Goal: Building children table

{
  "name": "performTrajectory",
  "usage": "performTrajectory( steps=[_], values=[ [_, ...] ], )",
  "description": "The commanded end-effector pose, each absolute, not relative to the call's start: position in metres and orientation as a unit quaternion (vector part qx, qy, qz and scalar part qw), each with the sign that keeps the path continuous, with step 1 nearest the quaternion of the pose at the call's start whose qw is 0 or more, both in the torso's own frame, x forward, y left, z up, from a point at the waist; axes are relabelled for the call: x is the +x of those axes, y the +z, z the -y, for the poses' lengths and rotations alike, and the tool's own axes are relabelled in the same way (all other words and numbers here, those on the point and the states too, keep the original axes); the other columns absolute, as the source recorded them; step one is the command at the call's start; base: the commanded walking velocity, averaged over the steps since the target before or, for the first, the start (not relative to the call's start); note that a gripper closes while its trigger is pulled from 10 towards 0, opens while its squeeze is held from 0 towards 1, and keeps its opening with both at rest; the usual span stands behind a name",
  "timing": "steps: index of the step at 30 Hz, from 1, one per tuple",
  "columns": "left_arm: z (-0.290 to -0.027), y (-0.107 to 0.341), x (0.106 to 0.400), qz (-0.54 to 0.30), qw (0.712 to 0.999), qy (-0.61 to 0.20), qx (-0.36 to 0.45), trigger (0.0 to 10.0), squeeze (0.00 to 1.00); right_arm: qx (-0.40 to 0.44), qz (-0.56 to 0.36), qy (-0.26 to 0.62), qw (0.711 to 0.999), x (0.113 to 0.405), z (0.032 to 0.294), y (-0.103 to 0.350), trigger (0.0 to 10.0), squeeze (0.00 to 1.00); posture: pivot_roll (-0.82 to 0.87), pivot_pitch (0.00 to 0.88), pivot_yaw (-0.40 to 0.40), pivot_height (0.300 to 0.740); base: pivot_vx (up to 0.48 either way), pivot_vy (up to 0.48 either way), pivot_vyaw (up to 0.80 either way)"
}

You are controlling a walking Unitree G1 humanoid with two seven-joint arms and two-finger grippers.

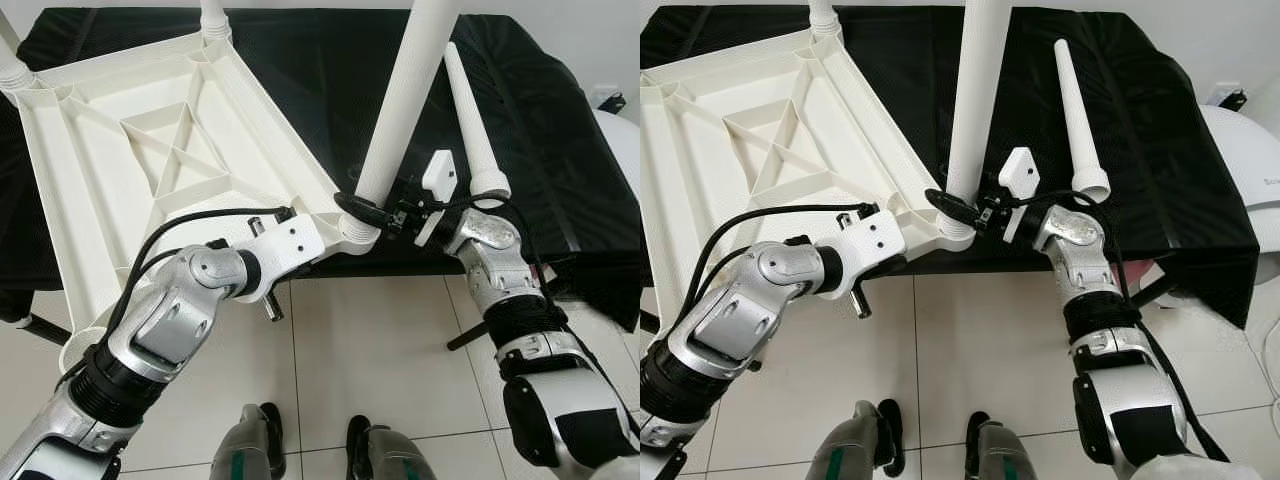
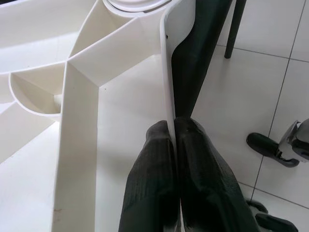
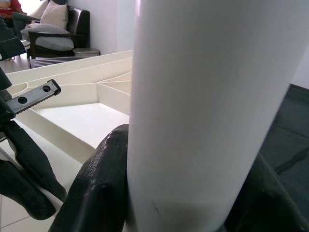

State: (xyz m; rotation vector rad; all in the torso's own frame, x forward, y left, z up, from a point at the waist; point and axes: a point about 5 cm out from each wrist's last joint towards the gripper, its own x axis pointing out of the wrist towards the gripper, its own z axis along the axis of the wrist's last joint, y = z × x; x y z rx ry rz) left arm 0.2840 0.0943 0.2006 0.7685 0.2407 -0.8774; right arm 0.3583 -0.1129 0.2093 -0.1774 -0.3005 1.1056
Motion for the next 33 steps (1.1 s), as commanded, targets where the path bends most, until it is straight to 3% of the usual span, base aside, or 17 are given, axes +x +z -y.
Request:
performTrajectory(
  steps=[1, 10, 33],
  values=[
    [-0.085, 0.212, 0.282, -0.071, 0.834, -0.399, 0.375, 10.0, 0.0, -0.06, 0.049, 0.562, 0.824, 0.354, 0.103, 0.174, 10.0, 0.0, -0.03, 0.23, -0.036, 0.74, 0.0, 0.0, 0.0],
    [-0.086, 0.212, 0.281, -0.071, 0.836, -0.396, 0.373, 10.0, 0.0, -0.068, 0.04, 0.556, 0.827, 0.363, 0.11, 0.183, 10.0, 0.0, -0.03, 0.235, -0.039, 0.74, 0.0, 0.0, 0.0],
    [-0.087, 0.214, 0.284, -0.071, 0.838, -0.391, 0.374, 10.0, 0.0, -0.052, 0.053, 0.559, 0.826, 0.355, 0.114, 0.181, 10.0, 0.0, -0.03, 0.241, -0.034, 0.74, 0.0, 0.0, 0.0]
  ],
)
